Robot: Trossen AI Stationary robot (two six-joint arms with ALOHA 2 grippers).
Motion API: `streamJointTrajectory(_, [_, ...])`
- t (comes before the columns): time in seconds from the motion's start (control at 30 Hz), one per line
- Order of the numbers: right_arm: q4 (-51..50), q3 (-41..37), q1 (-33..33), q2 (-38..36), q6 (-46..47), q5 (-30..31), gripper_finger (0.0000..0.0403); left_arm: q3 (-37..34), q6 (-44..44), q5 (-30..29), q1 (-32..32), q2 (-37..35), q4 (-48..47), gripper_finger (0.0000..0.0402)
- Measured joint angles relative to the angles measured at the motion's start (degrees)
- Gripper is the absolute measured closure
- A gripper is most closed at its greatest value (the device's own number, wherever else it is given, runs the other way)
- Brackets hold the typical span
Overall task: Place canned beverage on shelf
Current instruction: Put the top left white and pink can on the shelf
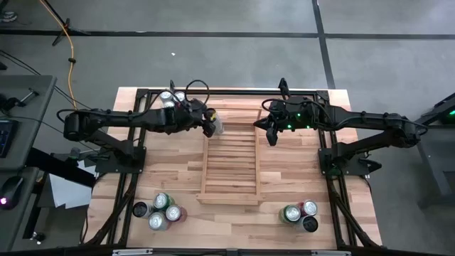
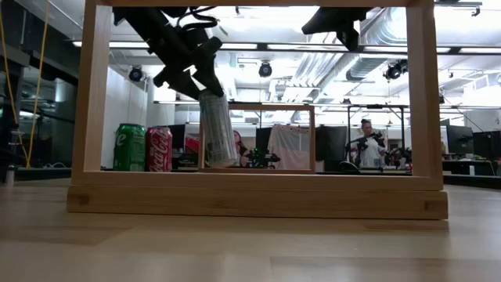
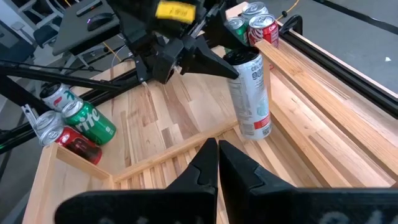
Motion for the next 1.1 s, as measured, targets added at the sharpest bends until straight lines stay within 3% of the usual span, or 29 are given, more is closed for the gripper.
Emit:
streamJointTrajectory(0.37, [0.0,0.0,0.0,0.0,-1.0,1.3,0.0402,14.6,-6.1,-9.6,-2.0,3.9,-19.1,0.0160])
streamJointTrajectory(0.63, [0.0,0.0,0.0,0.0,-1.0,1.5,0.0402,23.2,-7.8,-9.2,-2.7,14.1,-24.6,0.0160])
streamJointTrajectory(1.1, [-0.2,0.0,0.0,0.0,-1.1,1.4,0.0402,24.6,-11.8,-11.8,-2.8,20.3,-26.8,0.0160])
